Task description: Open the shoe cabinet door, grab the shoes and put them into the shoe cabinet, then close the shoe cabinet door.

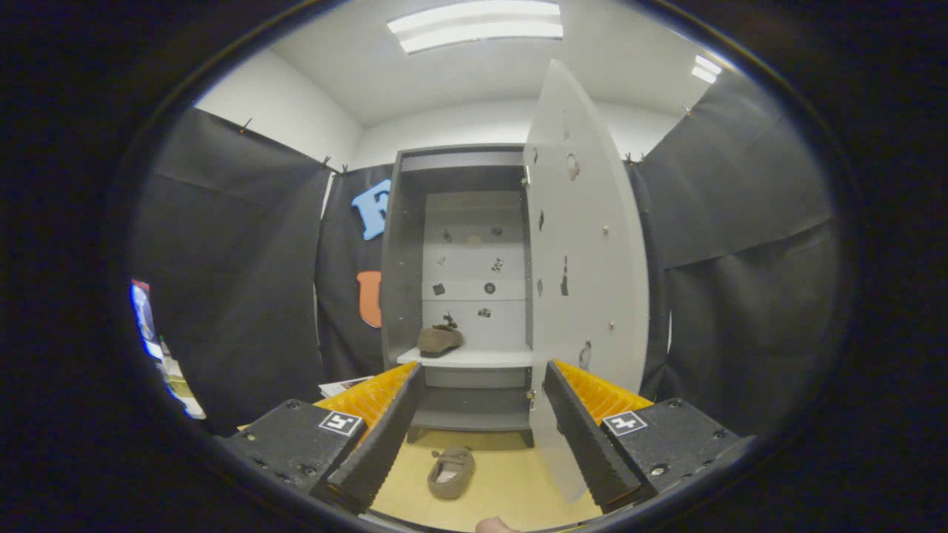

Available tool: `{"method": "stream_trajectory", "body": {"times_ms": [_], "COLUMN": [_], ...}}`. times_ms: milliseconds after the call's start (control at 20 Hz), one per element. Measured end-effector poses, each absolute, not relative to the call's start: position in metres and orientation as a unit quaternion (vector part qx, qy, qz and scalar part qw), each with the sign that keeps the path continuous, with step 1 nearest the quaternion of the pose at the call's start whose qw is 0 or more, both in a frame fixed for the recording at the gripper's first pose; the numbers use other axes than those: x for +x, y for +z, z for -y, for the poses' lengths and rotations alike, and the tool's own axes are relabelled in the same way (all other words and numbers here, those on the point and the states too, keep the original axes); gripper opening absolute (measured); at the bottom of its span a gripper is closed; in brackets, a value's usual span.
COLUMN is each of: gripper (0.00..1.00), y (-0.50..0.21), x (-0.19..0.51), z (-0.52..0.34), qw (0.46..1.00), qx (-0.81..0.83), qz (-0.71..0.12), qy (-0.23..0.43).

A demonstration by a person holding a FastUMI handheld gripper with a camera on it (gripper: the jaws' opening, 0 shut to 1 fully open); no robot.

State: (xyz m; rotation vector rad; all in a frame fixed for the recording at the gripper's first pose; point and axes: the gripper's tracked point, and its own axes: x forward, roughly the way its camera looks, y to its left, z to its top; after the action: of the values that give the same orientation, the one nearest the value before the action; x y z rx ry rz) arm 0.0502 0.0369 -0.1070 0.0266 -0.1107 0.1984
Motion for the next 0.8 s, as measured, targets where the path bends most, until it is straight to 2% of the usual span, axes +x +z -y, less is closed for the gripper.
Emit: {"method": "stream_trajectory", "body": {"times_ms": [300,800], "gripper": [1.00,1.00], "y": [-0.177,-0.323], "x": [0.100,0.205], "z": [-0.097,-0.131], "qw": [0.990,0.988], "qx": [0.019,0.038], "qz": [0.008,-0.092], "qy": [0.140,0.116]}}
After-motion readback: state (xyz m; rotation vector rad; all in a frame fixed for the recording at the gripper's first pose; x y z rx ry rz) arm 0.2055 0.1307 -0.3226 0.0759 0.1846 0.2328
